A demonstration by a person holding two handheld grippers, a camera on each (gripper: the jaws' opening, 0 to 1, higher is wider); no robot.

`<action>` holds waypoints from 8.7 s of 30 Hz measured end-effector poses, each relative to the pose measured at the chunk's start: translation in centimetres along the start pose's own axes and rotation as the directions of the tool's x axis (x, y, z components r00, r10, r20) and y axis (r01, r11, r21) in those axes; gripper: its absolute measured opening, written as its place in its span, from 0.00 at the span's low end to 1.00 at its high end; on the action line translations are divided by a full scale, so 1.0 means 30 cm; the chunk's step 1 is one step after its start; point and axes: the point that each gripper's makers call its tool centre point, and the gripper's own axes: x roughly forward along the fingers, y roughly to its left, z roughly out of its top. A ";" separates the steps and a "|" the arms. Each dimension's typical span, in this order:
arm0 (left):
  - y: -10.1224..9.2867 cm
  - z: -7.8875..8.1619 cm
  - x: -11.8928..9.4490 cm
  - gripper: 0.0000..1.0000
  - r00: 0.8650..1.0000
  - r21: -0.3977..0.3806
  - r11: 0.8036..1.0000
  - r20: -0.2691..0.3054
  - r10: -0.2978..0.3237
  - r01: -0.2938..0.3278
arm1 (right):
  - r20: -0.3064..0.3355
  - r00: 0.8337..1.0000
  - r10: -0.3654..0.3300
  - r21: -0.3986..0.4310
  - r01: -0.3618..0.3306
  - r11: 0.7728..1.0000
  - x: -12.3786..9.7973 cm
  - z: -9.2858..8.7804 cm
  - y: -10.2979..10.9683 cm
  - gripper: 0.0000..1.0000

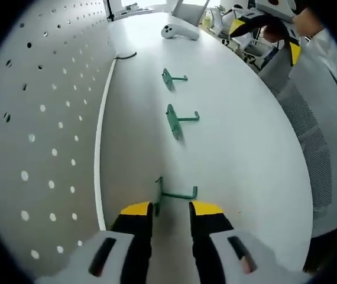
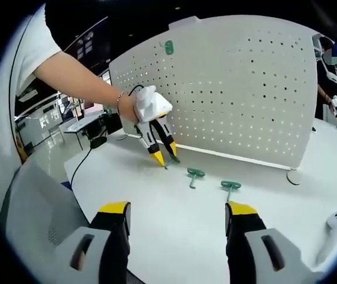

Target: Insert the hook assembly into the mounting plate slot until the hook locks in place.

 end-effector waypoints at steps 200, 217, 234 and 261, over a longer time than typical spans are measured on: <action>-0.218 0.237 -0.732 0.03 0.389 -0.699 0.687 0.586 0.711 -0.201 | 0.446 0.890 0.100 -0.021 -0.101 0.995 -0.119 0.344 0.083 0.67; -0.232 0.246 -0.735 0.03 0.372 -0.709 0.675 0.581 0.724 -0.205 | 0.470 0.858 0.207 -0.066 -0.200 0.978 -0.035 0.471 0.216 0.57; -0.241 0.278 -0.737 0.03 0.359 -0.712 0.673 0.586 0.727 -0.201 | 0.491 0.837 0.241 -0.036 -0.257 0.966 0.009 0.559 0.263 0.48; -0.252 0.307 -0.739 0.03 0.352 -0.705 0.682 0.599 0.719 -0.194 | 0.480 0.829 0.287 -0.063 -0.294 0.954 0.126 0.639 0.347 0.53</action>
